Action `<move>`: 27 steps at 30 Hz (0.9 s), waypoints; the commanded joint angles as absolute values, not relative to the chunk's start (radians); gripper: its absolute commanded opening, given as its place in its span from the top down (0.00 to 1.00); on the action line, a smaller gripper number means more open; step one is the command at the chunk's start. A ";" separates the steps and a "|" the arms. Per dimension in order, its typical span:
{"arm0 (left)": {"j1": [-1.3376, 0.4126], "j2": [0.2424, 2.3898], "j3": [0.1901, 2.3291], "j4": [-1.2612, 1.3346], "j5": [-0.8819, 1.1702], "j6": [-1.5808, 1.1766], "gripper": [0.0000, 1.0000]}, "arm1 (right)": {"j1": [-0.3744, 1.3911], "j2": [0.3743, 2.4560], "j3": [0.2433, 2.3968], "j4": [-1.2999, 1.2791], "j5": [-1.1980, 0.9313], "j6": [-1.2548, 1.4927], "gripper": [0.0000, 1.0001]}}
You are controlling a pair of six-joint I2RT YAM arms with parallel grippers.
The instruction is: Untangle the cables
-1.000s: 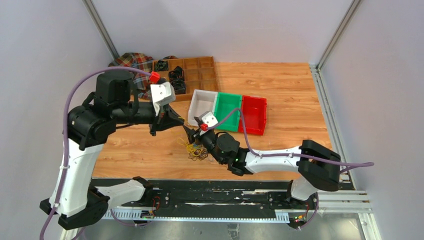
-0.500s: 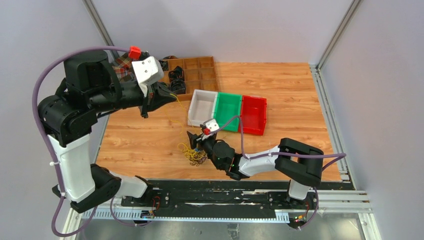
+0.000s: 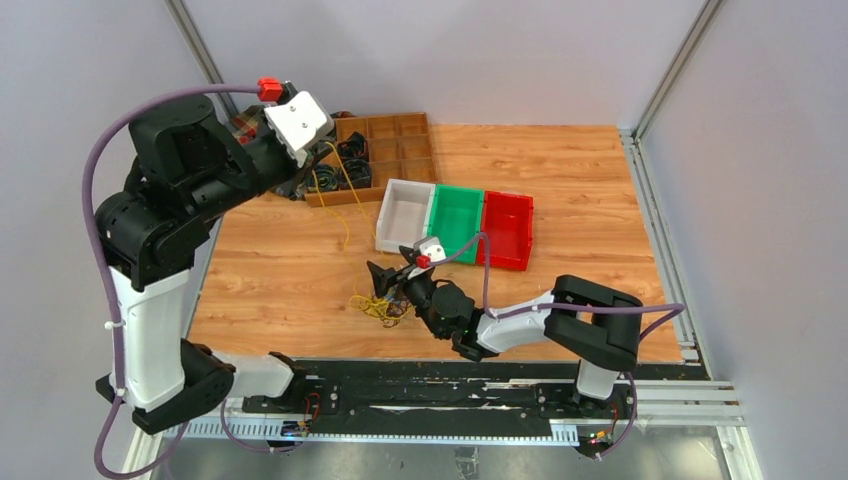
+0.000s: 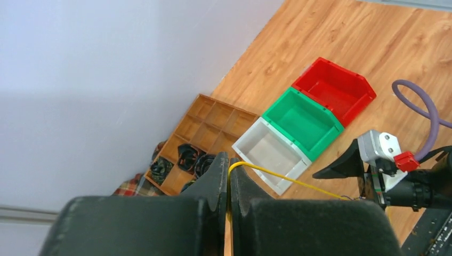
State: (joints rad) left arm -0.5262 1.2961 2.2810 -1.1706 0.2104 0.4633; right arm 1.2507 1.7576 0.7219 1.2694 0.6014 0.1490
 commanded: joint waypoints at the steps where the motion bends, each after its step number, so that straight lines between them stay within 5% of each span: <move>1: -0.525 1.192 2.221 -0.839 0.180 0.473 1.00 | 1.259 1.740 0.658 1.101 0.544 0.086 0.23; 9: -0.525 0.935 1.573 -0.892 0.253 0.536 1.00 | 1.224 1.551 0.672 0.942 0.301 0.135 0.23; 27: -0.525 0.859 1.265 -1.000 0.005 0.759 1.00 | 1.220 1.491 0.639 0.569 0.261 0.320 0.37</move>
